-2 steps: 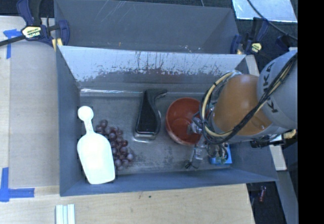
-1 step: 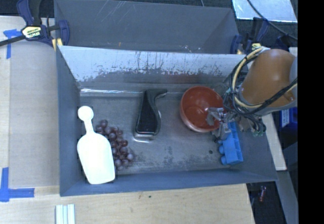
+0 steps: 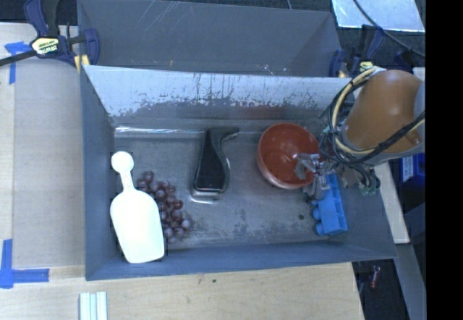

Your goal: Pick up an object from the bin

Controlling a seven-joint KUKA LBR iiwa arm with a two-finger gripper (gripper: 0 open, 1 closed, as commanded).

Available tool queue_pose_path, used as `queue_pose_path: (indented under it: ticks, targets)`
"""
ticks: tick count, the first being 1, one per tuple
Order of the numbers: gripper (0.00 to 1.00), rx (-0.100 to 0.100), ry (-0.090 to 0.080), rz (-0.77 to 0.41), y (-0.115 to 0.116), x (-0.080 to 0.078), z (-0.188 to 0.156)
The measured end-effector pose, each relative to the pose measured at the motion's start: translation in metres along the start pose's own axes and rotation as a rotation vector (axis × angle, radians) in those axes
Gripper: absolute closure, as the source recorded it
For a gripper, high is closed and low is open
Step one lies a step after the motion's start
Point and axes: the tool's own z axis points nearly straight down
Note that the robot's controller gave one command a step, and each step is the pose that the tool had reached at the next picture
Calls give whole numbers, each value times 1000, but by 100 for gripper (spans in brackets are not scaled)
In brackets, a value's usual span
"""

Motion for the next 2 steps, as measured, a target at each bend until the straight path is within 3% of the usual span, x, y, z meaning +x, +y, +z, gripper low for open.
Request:
queue_pose_path:
  ticks: [1,2]
  targets:
    - [100,-2,-4,-1,2,-1,-12]
    - [100,-3,6,2,2,0,-57]
